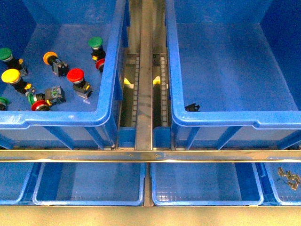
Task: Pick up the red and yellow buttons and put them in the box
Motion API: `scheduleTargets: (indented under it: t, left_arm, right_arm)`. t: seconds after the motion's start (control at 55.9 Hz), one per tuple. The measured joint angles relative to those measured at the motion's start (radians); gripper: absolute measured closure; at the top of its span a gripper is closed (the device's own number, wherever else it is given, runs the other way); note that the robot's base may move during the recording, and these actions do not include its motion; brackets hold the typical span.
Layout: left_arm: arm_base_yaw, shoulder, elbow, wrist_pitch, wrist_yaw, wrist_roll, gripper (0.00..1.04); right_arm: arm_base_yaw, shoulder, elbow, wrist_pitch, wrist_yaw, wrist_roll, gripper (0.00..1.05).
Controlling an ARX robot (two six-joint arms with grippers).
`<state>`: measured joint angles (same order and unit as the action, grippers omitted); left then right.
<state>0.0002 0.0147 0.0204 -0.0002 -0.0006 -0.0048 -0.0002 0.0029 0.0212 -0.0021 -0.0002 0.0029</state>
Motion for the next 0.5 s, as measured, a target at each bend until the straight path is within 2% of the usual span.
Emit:
scheduleTargets:
  t: [0.501]
  left_arm:
    - [0.000, 0.000, 0.000, 0.000, 0.000, 0.000, 0.08]
  right_arm:
    - [0.000, 0.000, 0.000, 0.000, 0.000, 0.000, 0.07]
